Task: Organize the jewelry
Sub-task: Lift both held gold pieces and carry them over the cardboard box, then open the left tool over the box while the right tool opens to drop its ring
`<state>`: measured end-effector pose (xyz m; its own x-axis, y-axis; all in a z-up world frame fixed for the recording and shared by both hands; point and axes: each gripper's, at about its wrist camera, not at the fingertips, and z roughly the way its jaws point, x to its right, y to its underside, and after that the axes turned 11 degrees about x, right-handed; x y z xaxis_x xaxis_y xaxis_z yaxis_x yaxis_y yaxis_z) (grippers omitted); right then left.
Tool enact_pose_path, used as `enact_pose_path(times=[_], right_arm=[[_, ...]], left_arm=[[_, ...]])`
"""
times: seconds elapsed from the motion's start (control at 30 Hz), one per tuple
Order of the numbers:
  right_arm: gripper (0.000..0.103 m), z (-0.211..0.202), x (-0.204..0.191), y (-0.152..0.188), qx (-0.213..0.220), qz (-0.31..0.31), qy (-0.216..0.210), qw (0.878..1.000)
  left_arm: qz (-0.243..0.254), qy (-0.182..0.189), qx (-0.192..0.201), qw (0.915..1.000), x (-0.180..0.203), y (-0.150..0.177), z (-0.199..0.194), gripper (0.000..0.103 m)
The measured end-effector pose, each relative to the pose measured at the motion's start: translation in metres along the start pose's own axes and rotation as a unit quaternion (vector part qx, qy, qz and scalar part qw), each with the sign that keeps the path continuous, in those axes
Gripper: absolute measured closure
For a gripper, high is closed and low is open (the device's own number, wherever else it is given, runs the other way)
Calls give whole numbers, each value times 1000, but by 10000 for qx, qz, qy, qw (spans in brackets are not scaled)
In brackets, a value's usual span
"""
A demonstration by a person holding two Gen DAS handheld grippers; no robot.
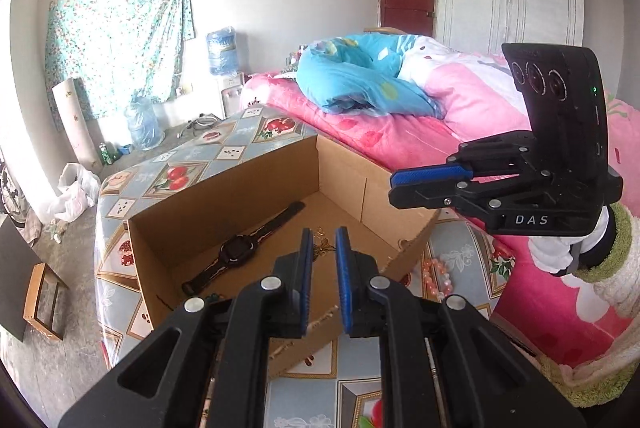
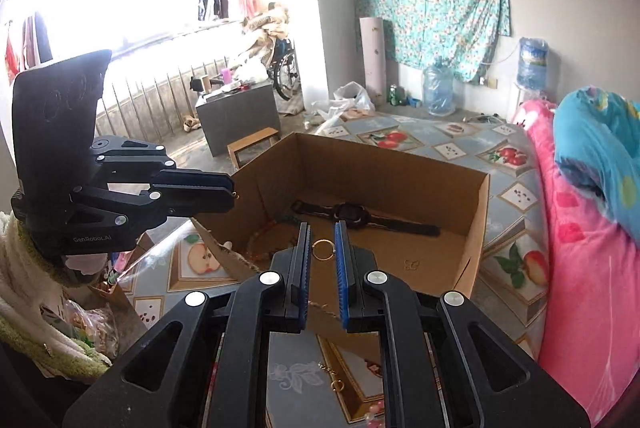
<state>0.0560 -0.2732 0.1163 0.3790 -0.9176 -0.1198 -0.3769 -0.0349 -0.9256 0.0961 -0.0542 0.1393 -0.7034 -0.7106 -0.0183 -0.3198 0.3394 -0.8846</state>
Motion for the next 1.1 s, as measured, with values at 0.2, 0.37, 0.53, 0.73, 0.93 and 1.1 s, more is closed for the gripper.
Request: enact_pose_path(times=[0.2,0.37,0.53,0.73,0.93,1.1], right_arm=[[93,83,29,-2,-1505,579,-227,9866],[93,128,39,1,-2418,675,-246,9677],[93,166,43,14,-3090,574,-189,9491],[93,186,40,29,-3550,633,-291,9323],[91,186,42,31,-3534,761,-305,9319],[87,180,43,30,-3409,856,-263,9358]], left_arm=[[-451,271,-1543,9866,-53,-5,90,92],[-705,299,-2664,9608,-78,27,145,92],[-1199,411,-3182,9395,-97,37,173,92],[-1629,338,-3330,9282,-116,38,188,92],[-1726,245,-3281,9284,-124,37,191,76],[-1713,145,-2954,9398,-125,27,174,73]])
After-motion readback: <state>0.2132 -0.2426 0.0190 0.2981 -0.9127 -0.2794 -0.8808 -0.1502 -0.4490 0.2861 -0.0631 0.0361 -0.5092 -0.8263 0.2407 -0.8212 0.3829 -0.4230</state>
